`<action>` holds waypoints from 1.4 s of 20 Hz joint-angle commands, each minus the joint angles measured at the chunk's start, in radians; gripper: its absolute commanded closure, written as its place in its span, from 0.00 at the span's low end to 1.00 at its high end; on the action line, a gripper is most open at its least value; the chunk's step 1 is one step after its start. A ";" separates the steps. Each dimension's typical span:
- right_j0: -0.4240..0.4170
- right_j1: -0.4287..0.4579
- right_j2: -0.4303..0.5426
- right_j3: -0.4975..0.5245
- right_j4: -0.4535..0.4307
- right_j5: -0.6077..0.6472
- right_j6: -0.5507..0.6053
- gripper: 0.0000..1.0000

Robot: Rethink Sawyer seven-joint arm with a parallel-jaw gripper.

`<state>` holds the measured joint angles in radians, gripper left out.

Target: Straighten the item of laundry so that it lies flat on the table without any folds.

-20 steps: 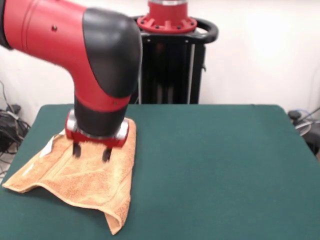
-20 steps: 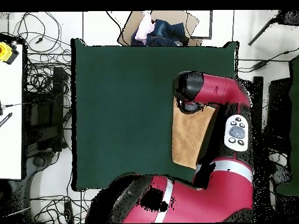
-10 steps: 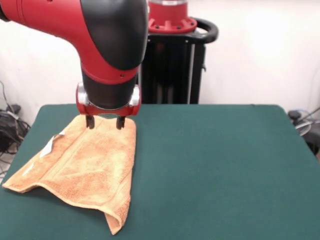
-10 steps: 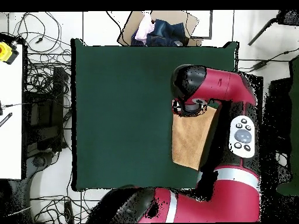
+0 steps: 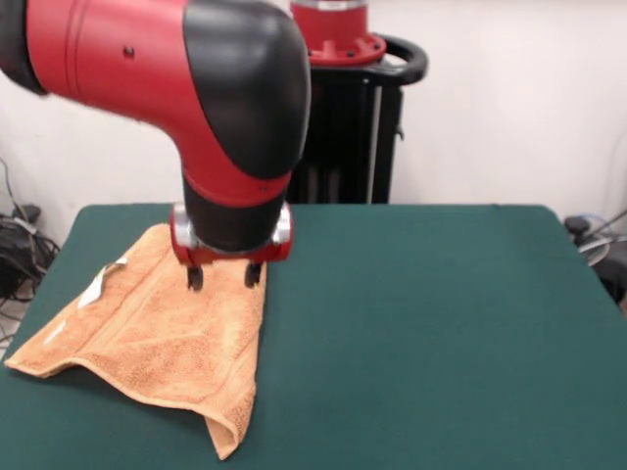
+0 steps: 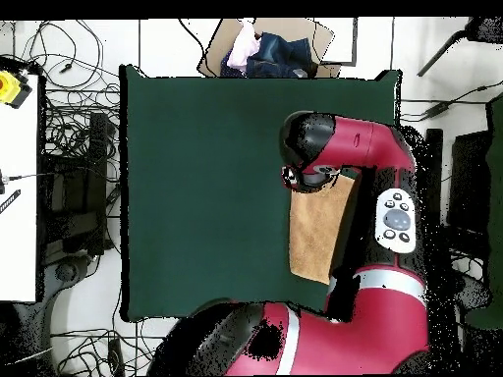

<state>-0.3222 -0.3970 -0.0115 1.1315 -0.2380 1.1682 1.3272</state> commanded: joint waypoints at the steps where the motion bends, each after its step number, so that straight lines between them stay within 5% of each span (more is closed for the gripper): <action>1: 0.003 0.159 0.109 -0.037 -0.064 -0.146 -0.030 0.00; 28: 0.015 0.317 0.101 -0.188 -0.056 -0.323 0.006 0.00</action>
<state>-0.3191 -0.1562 0.0022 0.9608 -0.2380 1.0225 1.3275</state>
